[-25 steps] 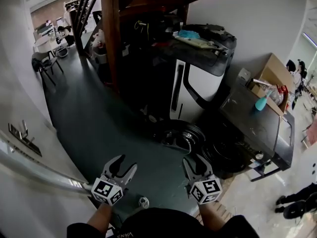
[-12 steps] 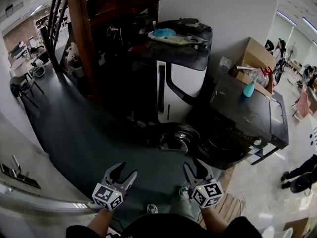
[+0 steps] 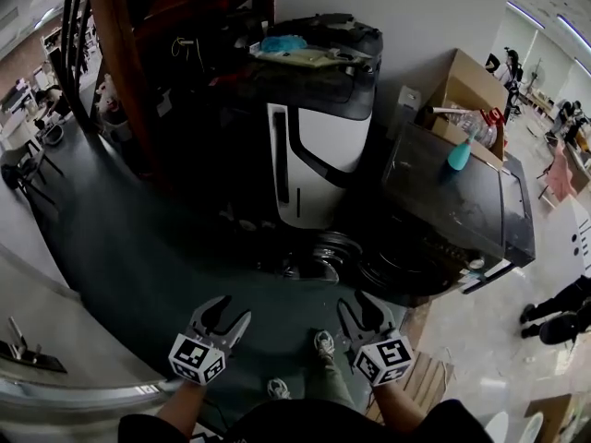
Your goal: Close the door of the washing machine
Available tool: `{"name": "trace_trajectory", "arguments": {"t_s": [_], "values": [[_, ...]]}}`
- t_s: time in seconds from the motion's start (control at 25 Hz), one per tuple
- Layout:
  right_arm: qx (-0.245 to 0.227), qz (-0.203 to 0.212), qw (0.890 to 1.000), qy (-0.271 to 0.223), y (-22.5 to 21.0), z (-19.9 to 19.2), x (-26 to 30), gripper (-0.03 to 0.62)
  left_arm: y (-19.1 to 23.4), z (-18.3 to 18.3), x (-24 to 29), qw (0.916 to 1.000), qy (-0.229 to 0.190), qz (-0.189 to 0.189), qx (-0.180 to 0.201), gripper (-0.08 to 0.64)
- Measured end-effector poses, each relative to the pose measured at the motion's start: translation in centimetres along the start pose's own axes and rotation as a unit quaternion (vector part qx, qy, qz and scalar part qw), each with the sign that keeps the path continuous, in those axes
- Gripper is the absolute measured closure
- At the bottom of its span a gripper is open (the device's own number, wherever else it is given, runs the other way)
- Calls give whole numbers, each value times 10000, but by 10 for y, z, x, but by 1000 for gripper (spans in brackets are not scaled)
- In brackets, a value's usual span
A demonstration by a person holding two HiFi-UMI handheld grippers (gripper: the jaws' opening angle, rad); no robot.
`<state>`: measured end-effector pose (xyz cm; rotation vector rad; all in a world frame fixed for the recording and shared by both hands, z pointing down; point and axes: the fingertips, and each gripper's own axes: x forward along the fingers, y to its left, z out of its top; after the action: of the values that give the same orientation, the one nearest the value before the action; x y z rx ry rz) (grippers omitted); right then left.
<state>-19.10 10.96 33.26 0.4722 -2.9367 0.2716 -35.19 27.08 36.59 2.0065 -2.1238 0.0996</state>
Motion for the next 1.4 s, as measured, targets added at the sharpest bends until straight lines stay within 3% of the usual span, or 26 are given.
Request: {"name": "trace_trajectory", "arguments": {"t_s": [0.2,0.6,0.8,1.0,1.16,1.4], "values": [[28,60,9999,144,-46,-8,35,445,20,-11,64,10000,86,33,-8,350],[-23,330,9970,693,-127,-49,108,448,66,-82,203,9974,709,45,-108,348],[106,406,9953,869,-150,-77,135,453,80,-115,254,9941,1078,13,-119,348],[231,553,9926,1051,-160,-102,144,453,103,-142,300,9895,1442,-35,123,311],[322,689,9896,1225,-167,-112,149,454,118,-158,335,9814,1836,-277,493,247],[368,634,9886,1317,-190,-120,148,454,121,-181,369,9587,2509,-822,1059,216]]}}
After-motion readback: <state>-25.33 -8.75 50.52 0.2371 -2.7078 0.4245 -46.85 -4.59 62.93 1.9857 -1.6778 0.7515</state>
